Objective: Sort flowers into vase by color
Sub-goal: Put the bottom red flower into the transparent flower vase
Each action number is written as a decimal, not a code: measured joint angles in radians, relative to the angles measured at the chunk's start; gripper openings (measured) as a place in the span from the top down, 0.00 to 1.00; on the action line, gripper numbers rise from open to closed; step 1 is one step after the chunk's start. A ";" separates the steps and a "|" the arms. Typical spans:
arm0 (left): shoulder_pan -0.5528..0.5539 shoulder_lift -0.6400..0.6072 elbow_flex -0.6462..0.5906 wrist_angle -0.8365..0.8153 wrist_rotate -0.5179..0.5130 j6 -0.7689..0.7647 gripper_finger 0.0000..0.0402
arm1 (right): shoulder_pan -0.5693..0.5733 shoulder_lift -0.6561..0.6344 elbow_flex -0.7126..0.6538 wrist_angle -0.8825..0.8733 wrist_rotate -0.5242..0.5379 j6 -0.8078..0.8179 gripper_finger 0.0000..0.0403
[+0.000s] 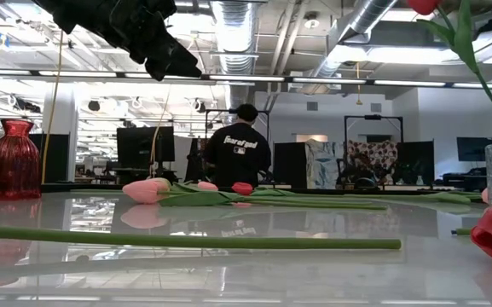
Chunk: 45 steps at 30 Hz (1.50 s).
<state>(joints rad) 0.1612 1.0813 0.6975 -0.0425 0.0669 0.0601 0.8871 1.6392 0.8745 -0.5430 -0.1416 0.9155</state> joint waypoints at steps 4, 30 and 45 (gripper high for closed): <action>0.000 0.000 0.000 0.000 0.000 -0.002 0.51 | 0.001 -0.020 0.000 0.008 -0.055 0.001 0.59; 0.000 0.000 0.000 -0.004 0.003 -0.015 0.51 | 0.001 -0.030 0.001 0.083 0.010 0.150 0.59; 0.000 0.000 0.000 -0.011 0.002 -0.011 0.51 | -0.007 0.018 0.001 0.117 -0.008 0.150 0.63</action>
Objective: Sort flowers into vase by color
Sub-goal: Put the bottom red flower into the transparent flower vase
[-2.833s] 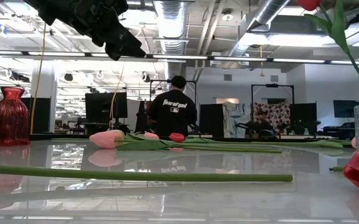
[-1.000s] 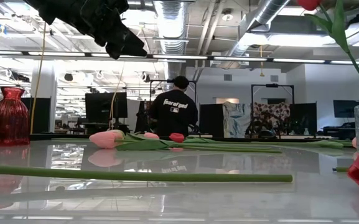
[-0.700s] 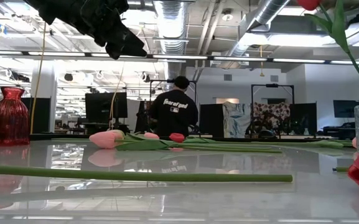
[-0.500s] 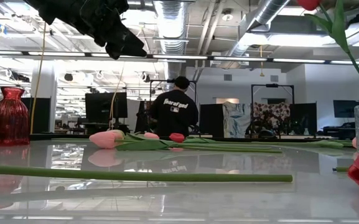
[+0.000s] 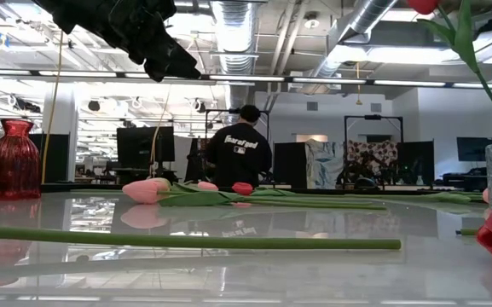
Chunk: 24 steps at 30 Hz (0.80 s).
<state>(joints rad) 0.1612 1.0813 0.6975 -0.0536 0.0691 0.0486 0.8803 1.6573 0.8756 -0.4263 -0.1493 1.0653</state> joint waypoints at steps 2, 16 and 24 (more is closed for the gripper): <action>0.000 0.000 0.000 0.000 0.000 0.000 0.51 | 0.000 0.000 0.000 0.002 -0.005 0.000 0.67; 0.000 0.000 0.000 -0.001 -0.001 -0.007 0.51 | 0.000 -0.005 -0.001 0.001 -0.010 -0.002 0.96; 0.000 0.000 0.000 -0.001 -0.001 -0.011 0.51 | -0.013 -0.047 -0.001 -0.023 0.017 0.000 0.92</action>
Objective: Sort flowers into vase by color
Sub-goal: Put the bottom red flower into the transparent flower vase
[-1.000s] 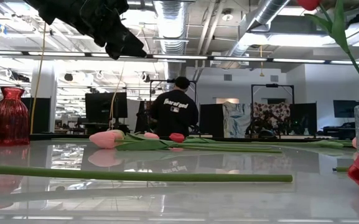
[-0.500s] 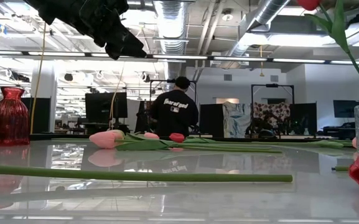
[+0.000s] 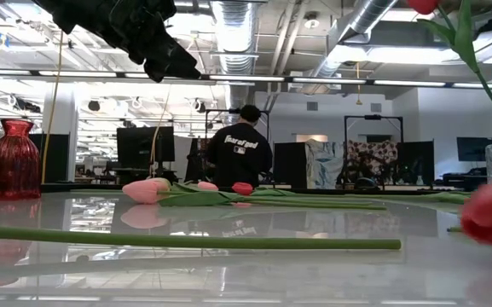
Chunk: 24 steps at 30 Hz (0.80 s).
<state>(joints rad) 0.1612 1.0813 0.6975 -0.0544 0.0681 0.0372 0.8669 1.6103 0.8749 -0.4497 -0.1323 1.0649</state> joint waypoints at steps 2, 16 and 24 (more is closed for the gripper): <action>0.000 0.000 0.000 0.000 0.000 0.000 0.51 | -0.004 -0.017 0.000 -0.019 0.011 0.000 0.93; 0.000 0.000 0.000 0.000 0.000 0.003 0.51 | -0.009 -0.224 0.000 -0.040 0.521 -0.143 0.95; 0.000 0.000 0.000 0.000 0.000 0.007 0.51 | 0.068 -0.426 0.000 -0.045 0.959 -0.312 0.95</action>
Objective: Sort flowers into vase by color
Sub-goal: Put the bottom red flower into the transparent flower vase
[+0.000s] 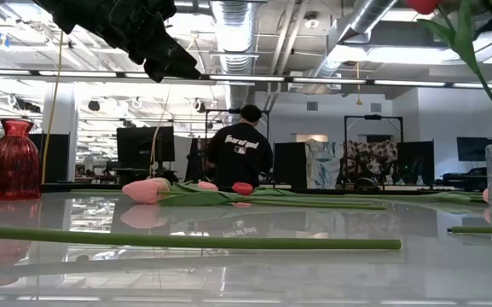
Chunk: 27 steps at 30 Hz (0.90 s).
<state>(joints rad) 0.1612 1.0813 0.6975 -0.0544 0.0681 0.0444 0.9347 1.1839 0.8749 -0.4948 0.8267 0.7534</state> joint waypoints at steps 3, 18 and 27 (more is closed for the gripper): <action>0.000 0.000 0.000 0.000 -0.001 0.006 0.51 | 0.068 -0.059 0.000 -0.020 0.145 -0.046 0.95; 0.000 0.000 0.000 0.000 -0.004 0.002 0.51 | 0.280 -0.188 0.000 -0.531 0.582 0.166 0.95; 0.000 0.000 0.000 0.000 -0.004 -0.029 0.51 | 0.280 -0.240 0.000 -0.723 0.444 0.327 0.95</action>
<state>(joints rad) 0.1612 1.0813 0.6975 -0.0547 0.0641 0.0151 1.2148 0.9443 0.8749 -1.2181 1.2711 1.0802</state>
